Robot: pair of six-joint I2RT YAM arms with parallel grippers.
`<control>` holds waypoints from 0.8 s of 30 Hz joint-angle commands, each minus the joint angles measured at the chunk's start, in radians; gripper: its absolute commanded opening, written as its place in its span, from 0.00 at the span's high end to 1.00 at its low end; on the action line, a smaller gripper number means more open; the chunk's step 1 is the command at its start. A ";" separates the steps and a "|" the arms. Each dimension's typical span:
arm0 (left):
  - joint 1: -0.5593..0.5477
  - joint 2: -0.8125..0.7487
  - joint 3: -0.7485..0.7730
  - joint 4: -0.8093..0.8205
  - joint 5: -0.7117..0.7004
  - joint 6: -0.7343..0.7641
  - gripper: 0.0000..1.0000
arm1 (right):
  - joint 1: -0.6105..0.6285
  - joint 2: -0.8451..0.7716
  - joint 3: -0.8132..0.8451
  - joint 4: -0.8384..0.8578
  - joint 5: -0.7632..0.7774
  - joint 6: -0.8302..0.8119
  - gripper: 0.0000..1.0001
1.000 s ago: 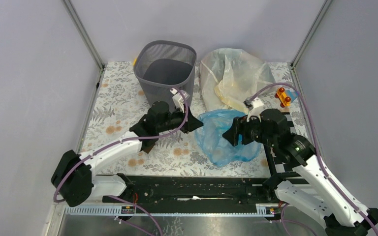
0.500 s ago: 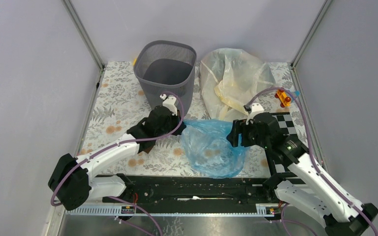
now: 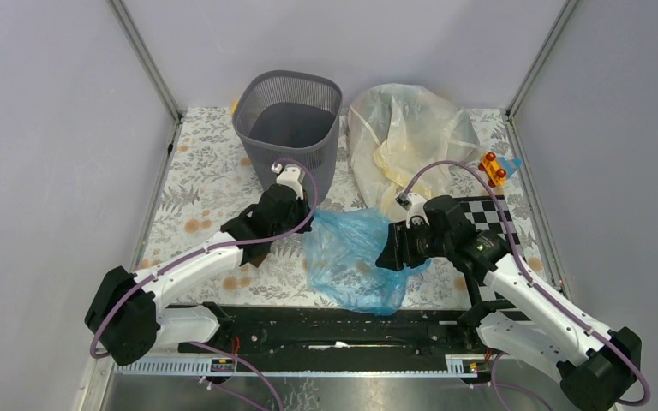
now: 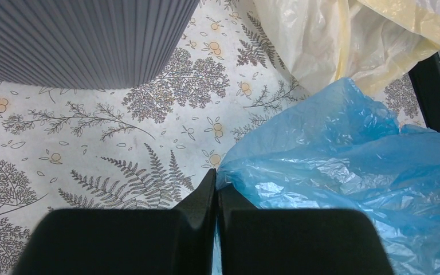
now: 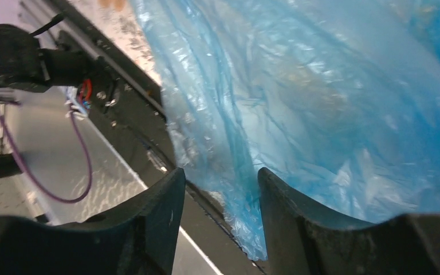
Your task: Put the trash bags into the trash bin
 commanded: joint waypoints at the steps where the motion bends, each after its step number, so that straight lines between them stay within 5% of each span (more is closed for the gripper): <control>1: 0.011 0.013 0.033 0.010 -0.032 0.000 1.00 | 0.005 -0.016 -0.034 0.089 -0.225 0.037 0.45; 8: 0.034 0.067 0.096 0.001 0.033 -0.012 1.00 | 0.006 0.030 -0.071 0.164 -0.331 0.037 0.63; 13: 0.054 0.093 0.139 -0.025 0.049 -0.019 1.00 | 0.006 0.028 -0.017 0.153 -0.268 0.034 0.98; 19: 0.057 0.029 0.184 -0.066 0.048 -0.014 1.00 | 0.006 0.021 0.261 -0.031 0.105 -0.021 1.00; 24: 0.058 -0.016 0.370 -0.187 0.065 0.005 1.00 | 0.007 0.107 0.610 -0.099 0.313 -0.064 1.00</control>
